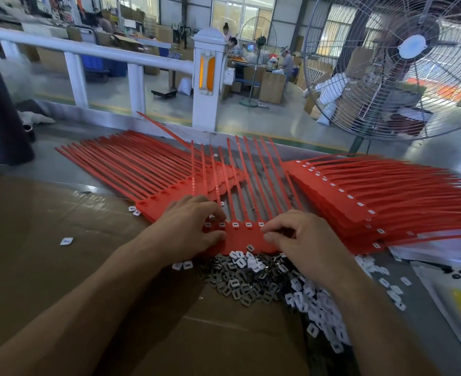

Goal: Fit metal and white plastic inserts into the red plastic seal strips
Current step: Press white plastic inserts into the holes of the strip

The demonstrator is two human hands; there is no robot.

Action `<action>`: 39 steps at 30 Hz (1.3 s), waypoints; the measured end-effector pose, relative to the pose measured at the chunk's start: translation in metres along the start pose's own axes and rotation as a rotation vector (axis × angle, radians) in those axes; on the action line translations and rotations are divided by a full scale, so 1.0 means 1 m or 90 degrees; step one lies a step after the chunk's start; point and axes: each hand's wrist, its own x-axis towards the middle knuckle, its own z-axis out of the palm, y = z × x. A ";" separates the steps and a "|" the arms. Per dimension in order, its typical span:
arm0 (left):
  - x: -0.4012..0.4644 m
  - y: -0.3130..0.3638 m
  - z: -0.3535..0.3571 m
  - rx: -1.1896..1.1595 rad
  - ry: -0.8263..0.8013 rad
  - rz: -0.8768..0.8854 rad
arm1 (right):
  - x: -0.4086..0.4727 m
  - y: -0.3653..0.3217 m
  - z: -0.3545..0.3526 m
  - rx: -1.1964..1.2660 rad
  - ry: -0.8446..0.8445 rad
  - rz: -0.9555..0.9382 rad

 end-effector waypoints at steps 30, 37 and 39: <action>0.001 -0.003 0.002 0.024 0.020 0.017 | -0.002 -0.002 0.003 0.122 0.012 -0.011; 0.000 -0.001 0.001 -0.004 -0.010 0.009 | 0.000 0.003 0.005 0.178 0.062 0.031; 0.000 0.000 0.000 -0.008 -0.022 0.007 | 0.001 0.003 0.006 0.180 0.061 0.031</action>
